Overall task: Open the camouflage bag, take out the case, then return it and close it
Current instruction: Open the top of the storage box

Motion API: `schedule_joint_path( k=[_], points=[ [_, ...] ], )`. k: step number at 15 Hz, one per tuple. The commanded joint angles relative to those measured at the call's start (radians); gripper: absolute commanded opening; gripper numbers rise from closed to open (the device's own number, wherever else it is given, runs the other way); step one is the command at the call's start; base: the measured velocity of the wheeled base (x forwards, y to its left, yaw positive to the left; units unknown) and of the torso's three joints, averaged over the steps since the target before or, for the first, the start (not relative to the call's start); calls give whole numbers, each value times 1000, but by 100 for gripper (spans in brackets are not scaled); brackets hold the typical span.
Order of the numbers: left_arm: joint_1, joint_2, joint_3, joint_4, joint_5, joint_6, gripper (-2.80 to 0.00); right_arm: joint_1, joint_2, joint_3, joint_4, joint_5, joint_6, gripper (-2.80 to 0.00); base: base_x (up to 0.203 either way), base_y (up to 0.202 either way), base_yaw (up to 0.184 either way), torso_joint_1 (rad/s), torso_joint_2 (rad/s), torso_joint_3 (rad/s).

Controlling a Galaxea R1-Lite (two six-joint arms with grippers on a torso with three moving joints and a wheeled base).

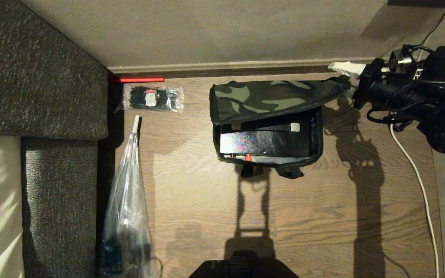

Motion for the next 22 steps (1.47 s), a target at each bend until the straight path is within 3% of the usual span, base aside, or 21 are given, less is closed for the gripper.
schedule_joint_path(
  k=[1,10,22],
  points=[
    [0,-1,0,0,0,0,-280,0,10,-26,-6,-11,37,0,0,0,0,0,0,0],
    [0,0,0,0,0,0,-280,-4,39,-90,-12,-38,76,0,0,0,0,0,0,0],
    [0,-2,0,0,0,0,-280,-60,127,-184,-152,-56,77,0,0,0,0,0,0,0]
  ],
)
